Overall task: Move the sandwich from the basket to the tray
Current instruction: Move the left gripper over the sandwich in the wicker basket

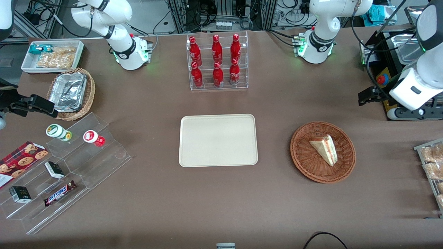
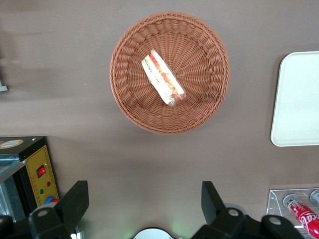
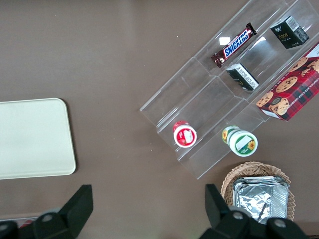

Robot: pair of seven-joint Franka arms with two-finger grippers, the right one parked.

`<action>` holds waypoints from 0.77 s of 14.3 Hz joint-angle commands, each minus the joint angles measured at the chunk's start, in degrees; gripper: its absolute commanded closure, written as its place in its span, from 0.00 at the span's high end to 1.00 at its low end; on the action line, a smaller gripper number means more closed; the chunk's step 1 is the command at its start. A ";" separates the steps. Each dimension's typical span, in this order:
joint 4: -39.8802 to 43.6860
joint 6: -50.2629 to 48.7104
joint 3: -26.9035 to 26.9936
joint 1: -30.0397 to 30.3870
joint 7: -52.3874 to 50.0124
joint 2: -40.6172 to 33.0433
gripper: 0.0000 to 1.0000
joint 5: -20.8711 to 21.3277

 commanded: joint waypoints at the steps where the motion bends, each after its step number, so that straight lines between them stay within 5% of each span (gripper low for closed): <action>1: -2.11 2.75 -0.05 -0.59 0.51 0.95 1.00 2.12; 6: -9.40 9.43 -0.14 -1.73 -1.85 3.24 1.00 2.93; 11: -25.57 30.59 -0.14 -2.09 -7.28 2.27 1.00 2.93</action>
